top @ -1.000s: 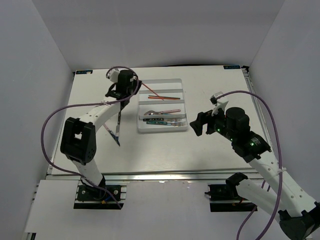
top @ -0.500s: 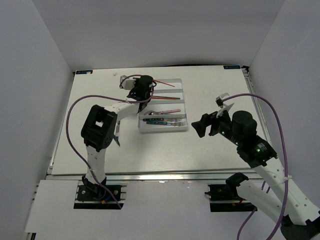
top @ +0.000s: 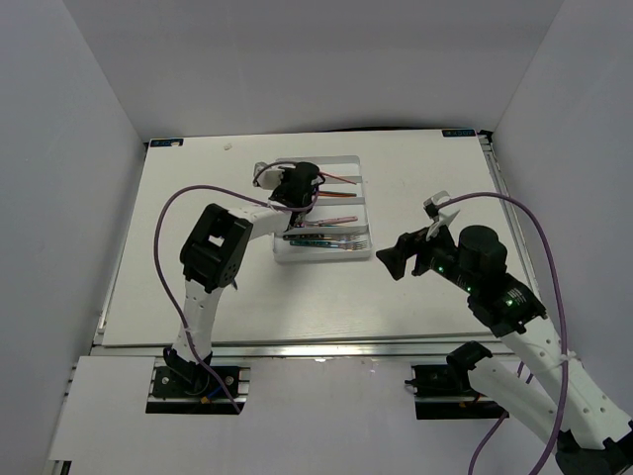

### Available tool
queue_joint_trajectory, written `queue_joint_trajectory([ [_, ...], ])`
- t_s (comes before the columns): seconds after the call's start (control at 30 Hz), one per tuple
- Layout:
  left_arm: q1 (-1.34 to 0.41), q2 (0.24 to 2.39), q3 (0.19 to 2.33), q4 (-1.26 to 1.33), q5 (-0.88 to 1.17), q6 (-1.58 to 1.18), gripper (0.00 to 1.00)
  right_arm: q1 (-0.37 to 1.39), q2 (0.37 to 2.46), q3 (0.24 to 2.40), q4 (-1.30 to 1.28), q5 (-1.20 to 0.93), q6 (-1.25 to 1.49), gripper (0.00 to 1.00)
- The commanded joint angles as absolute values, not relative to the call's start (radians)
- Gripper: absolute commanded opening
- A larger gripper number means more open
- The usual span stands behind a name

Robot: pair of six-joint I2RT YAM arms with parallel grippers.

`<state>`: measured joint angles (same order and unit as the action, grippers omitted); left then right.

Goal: Sort the eating utensils into containers

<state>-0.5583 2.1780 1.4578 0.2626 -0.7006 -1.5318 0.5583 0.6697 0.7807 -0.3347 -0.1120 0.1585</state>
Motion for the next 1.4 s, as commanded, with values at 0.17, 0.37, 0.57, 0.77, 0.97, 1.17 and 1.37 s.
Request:
queue_joint_trajectory([
  [0.17,-0.569,2.158,1.424,0.299,-0.723,-1.574,0.16,0.558,0.632,0.764,-0.269,-0.175,0.172,0.89],
  [0.37,-0.574,2.128,1.382,0.310,-0.718,-1.574,0.33,0.558,0.624,0.762,-0.259,-0.201,0.172,0.89],
  [0.57,-0.577,2.094,1.336,0.340,-0.709,-1.575,0.50,0.558,0.627,0.769,-0.261,-0.196,0.170,0.89],
  [0.77,-0.597,1.978,1.429,0.156,-0.733,-1.326,0.82,0.558,0.635,0.776,-0.273,-0.155,0.187,0.89],
  [0.97,-0.543,1.858,1.693,-0.361,-0.670,-0.807,0.98,0.560,0.600,0.775,-0.284,-0.129,0.273,0.89],
  [1.17,-0.349,1.873,1.663,-0.605,-0.171,-0.445,0.98,0.558,0.638,0.772,-0.261,-0.213,0.291,0.89],
  [1.37,-0.341,1.994,1.640,-0.769,-0.293,-0.223,0.98,0.560,0.649,0.756,-0.230,-0.373,0.307,0.89],
])
